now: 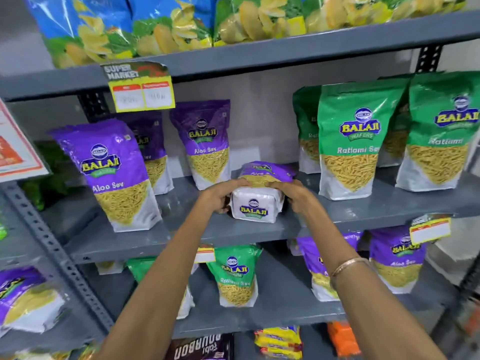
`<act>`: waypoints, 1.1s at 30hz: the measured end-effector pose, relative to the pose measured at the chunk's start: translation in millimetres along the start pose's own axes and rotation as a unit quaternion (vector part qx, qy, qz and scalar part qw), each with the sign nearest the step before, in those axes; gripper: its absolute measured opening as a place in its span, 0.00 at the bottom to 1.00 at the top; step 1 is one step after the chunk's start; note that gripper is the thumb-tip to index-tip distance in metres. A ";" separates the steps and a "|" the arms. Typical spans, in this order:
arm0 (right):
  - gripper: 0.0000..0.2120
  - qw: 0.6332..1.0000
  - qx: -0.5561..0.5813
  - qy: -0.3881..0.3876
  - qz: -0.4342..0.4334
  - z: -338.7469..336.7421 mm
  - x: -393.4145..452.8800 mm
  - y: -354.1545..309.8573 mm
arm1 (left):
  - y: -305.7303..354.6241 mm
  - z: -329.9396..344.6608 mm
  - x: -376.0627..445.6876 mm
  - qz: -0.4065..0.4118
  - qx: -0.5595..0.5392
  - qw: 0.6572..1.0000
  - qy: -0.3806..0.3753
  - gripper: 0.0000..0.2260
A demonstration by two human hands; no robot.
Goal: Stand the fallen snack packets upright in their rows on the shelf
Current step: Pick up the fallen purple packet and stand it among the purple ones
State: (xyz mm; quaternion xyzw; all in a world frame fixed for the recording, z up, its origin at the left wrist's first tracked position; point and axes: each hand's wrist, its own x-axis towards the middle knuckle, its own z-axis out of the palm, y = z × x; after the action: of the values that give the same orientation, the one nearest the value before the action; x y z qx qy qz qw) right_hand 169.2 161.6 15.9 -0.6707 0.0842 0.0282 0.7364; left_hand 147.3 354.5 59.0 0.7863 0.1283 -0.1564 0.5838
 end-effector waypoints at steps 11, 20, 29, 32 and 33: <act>0.16 0.960 0.019 0.023 -0.277 17.2 -133.7 20.1 | -81.3 34.3 -90.2 0.344 -0.152 0.924 0.069 0.23; 0.25 0.901 0.021 -0.011 -0.433 17.0 -264.0 -2.7 | -103.2 30.6 -206.9 0.491 -0.180 0.847 0.092 0.29; 0.27 0.879 0.035 -0.036 -0.475 4.2 -310.7 1.1 | -115.1 38.8 -254.9 0.514 -0.176 0.834 0.090 0.31; 0.25 0.883 0.029 -0.047 -0.467 1.8 -310.3 -1.0 | -114.5 41.5 -257.3 0.509 -0.173 0.837 0.103 0.32; 0.25 0.886 0.024 -0.055 -0.461 0.3 -309.4 -1.9 | -113.9 42.1 -256.7 0.511 -0.168 0.836 0.107 0.30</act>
State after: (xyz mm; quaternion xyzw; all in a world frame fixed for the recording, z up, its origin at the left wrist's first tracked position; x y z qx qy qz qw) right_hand -135.0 183.8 67.9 -0.6133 -0.2743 -0.2792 0.6861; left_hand -136.2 341.7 49.3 0.6418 -0.2056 0.2732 0.6864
